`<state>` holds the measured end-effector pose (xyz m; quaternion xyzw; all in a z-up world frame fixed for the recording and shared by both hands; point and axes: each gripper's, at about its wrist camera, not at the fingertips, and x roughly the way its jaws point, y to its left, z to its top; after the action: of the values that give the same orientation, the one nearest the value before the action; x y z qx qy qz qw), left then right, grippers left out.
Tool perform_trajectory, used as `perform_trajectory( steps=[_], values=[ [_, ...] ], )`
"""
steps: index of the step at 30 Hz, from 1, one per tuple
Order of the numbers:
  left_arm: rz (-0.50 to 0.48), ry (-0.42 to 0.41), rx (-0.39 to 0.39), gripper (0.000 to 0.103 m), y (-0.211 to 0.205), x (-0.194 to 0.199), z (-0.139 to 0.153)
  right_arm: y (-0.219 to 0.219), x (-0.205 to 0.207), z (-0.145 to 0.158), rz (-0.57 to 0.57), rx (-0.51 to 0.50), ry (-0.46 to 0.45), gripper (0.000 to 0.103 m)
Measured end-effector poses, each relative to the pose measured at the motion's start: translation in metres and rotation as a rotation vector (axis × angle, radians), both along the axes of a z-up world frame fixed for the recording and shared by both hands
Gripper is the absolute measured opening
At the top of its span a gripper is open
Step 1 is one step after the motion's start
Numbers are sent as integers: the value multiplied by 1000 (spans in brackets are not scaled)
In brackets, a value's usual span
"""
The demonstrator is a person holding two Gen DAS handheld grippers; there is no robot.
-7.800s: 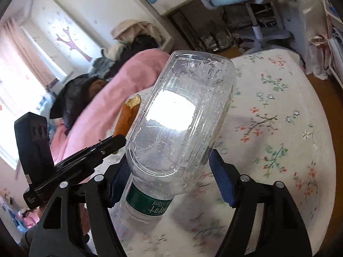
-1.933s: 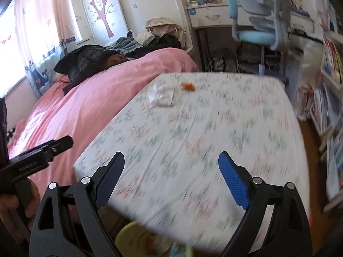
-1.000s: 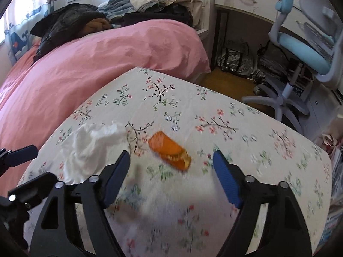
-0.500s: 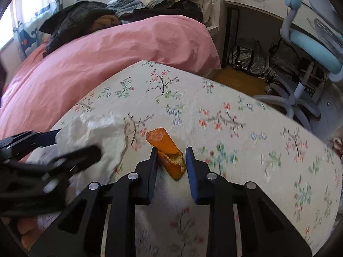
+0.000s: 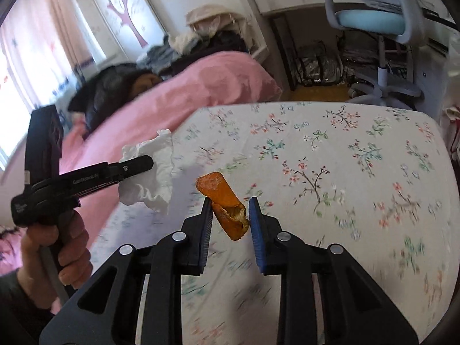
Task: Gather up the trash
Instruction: 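Lift the orange piece with the right gripper while the left gripper lifts the tissue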
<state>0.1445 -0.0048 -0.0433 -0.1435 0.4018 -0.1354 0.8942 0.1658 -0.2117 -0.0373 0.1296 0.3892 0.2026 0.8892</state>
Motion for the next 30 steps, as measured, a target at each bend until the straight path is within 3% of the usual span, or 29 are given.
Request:
perform_trajectory(
  steps=[8, 14, 30],
  values=[
    [-13, -95, 14, 12, 4, -72, 34, 0, -88, 50, -14, 105, -109, 24],
    [5, -151, 122, 12, 4, -122, 45, 1, -137, 69, -34, 124, -175, 24],
    [11, -226, 176, 12, 6, -171, 52, 12, -185, 74, -30, 113, -199, 24]
  ],
)
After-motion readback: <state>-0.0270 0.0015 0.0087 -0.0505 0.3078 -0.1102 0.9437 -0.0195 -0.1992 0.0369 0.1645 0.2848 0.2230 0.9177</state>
